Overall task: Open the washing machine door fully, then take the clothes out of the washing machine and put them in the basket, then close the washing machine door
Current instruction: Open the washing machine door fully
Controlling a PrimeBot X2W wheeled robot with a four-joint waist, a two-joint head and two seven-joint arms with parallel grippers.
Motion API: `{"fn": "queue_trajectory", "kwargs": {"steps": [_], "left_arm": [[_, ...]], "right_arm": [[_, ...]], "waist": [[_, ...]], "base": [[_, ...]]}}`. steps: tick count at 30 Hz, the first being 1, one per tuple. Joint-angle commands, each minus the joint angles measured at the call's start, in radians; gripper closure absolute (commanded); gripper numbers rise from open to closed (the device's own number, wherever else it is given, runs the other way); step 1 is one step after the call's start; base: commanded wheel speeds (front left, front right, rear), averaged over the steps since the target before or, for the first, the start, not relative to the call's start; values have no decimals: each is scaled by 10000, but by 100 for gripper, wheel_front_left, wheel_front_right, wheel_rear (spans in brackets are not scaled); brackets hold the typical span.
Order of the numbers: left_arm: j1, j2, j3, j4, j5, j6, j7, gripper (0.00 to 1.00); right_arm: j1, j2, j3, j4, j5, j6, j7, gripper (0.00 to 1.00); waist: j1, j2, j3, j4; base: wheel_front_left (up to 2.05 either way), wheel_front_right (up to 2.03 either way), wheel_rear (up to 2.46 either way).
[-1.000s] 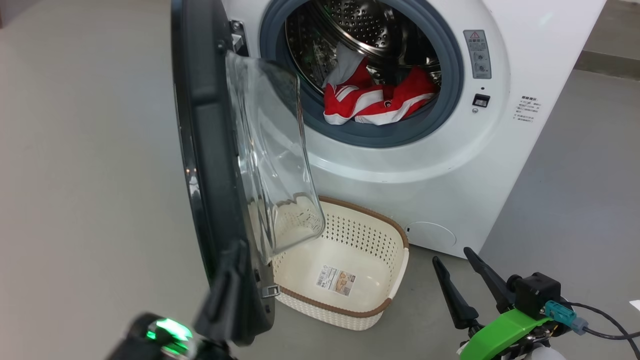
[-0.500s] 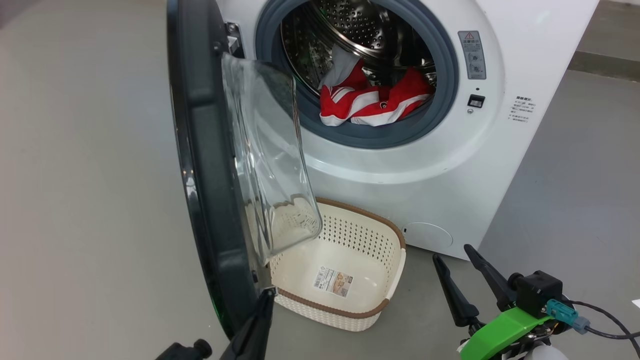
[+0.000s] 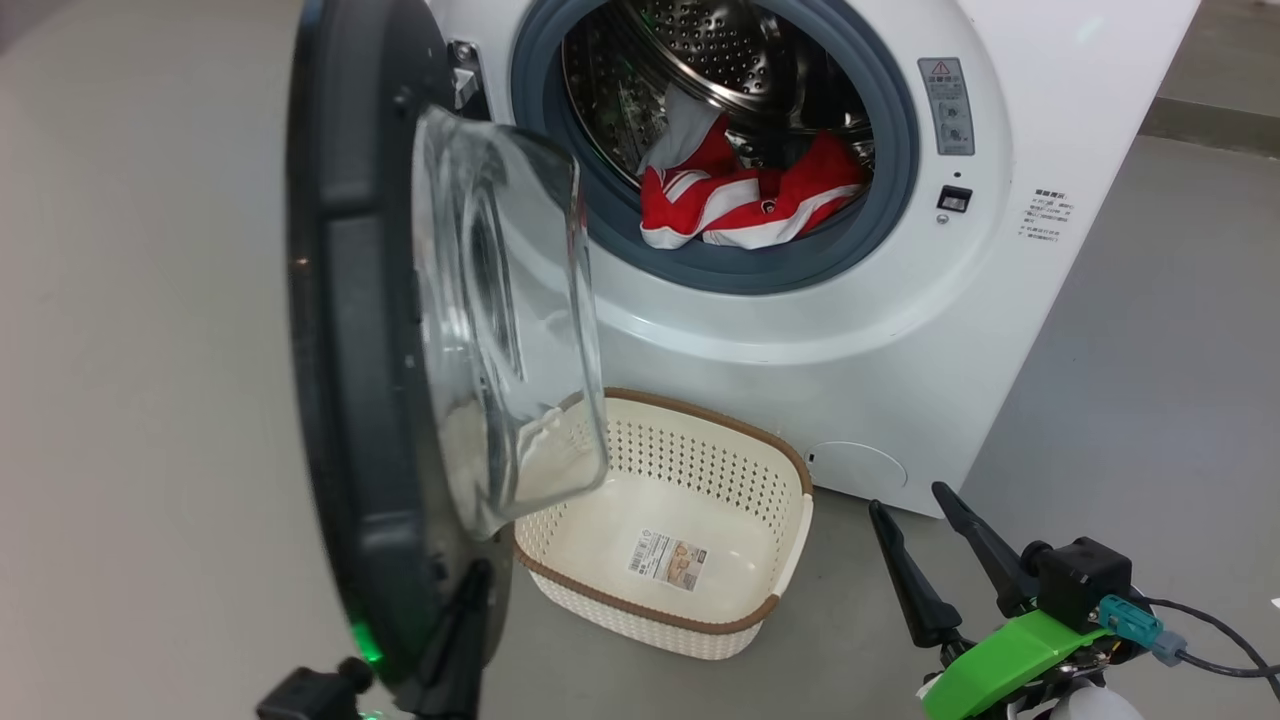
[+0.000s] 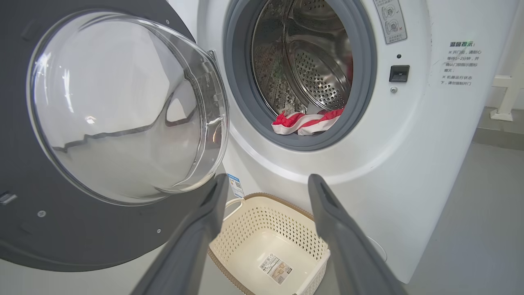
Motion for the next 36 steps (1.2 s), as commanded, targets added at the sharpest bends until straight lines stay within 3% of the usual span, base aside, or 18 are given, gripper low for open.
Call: {"fn": "queue_trajectory", "kwargs": {"steps": [1, 16, 36], "left_arm": [[-399, 168, 787, -265, 13, 271, -121, 100], [-340, 569, 3464, -290, 647, 417, -123, 100], [-2214, 1628, 6089, 1576, 1550, 72, -124, 100]], "right_arm": [[-106, -9, 112, -298, -46, 16, -120, 0], [-156, 40, 124, -428, -83, 16, -120, 0], [-415, -108, 226, -469, -105, 16, -120, 0]], "waist": [[0, 0, 11, 11], [0, 0, 72, 115], [0, 0, 455, -238]], "base": [[0, 0, 0], [0, 0, 0], [0, 0, 0]]}}
